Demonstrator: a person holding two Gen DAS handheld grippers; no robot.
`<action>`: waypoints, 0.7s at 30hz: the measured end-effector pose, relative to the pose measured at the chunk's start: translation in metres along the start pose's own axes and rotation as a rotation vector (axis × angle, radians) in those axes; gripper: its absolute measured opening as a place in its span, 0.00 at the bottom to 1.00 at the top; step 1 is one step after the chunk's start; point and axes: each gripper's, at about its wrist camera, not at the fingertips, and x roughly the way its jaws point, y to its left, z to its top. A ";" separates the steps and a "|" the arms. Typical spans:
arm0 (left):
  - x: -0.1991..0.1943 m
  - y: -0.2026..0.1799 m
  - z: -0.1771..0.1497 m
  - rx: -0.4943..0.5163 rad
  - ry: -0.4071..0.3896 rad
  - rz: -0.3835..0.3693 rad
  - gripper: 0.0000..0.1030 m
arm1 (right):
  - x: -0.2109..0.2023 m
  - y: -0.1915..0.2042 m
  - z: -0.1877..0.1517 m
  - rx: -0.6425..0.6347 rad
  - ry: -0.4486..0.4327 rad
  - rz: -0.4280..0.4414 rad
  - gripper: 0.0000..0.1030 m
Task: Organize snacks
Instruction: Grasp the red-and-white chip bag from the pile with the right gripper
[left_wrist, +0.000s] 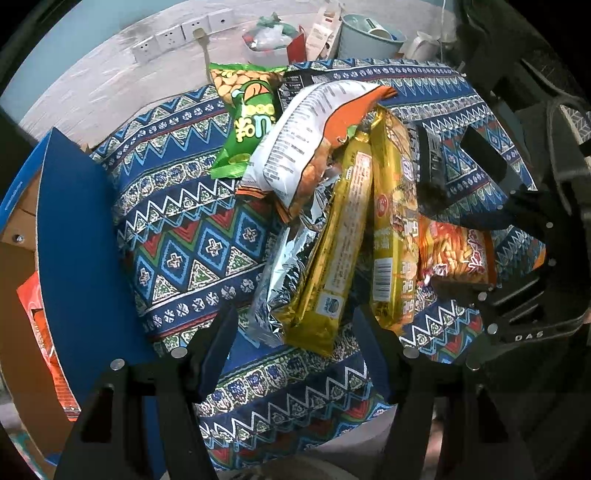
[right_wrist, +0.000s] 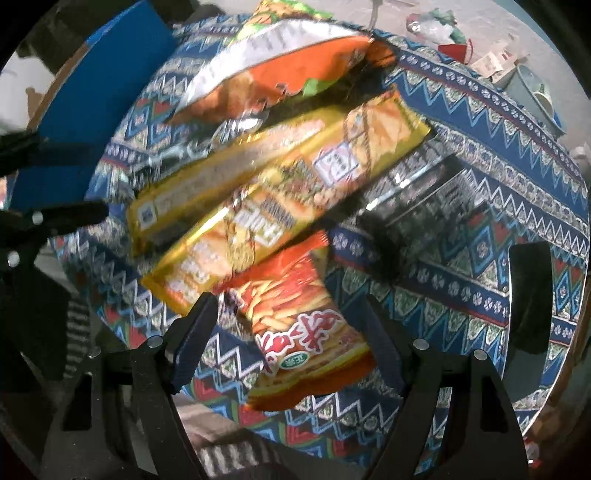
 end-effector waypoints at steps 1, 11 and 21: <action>0.001 0.000 0.000 0.001 0.002 0.001 0.64 | 0.002 0.002 -0.001 -0.006 0.007 -0.009 0.77; -0.004 0.006 0.010 -0.020 -0.015 -0.003 0.64 | 0.029 0.007 -0.005 -0.007 0.072 -0.077 0.46; -0.004 0.009 0.039 -0.026 -0.058 0.015 0.67 | -0.019 -0.014 -0.002 0.120 -0.076 -0.068 0.41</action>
